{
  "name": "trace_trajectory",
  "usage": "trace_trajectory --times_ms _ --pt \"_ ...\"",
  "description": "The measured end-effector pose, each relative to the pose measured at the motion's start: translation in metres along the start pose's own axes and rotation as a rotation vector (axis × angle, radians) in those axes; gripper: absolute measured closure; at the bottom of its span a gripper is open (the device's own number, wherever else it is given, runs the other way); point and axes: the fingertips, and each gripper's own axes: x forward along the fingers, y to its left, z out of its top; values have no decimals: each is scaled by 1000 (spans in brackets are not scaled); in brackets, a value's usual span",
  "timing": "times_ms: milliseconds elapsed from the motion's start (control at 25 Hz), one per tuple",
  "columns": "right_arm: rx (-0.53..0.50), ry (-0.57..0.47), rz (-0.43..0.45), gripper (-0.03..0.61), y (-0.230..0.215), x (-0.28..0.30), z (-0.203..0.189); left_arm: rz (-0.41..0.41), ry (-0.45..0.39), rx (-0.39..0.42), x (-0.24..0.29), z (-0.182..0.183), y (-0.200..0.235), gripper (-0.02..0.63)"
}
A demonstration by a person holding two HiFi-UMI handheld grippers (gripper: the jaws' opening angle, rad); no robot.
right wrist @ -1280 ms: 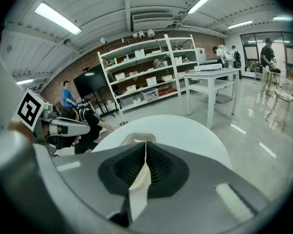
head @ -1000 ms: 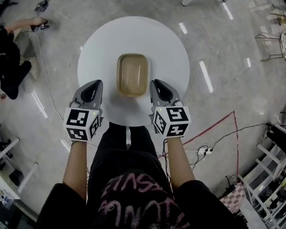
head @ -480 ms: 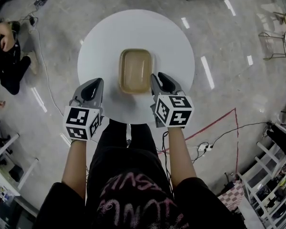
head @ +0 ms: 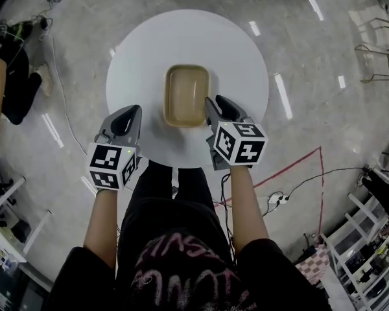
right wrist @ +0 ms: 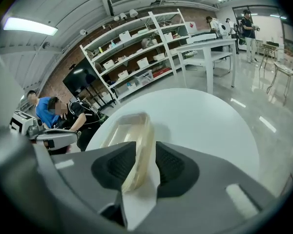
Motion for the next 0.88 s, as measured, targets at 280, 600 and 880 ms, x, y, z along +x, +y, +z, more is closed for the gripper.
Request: trace_trajectory --times_ms 280,600,880 --pt "26 16 21 457 -2 1 2 -3 1 -5 4 4 0 618" --pt "6 17 24 514 3 7 5 -5 3 -11 7 4 1 618" --pt "0 5 13 526 4 9 10 -5 2 -13 8 6 3 618"
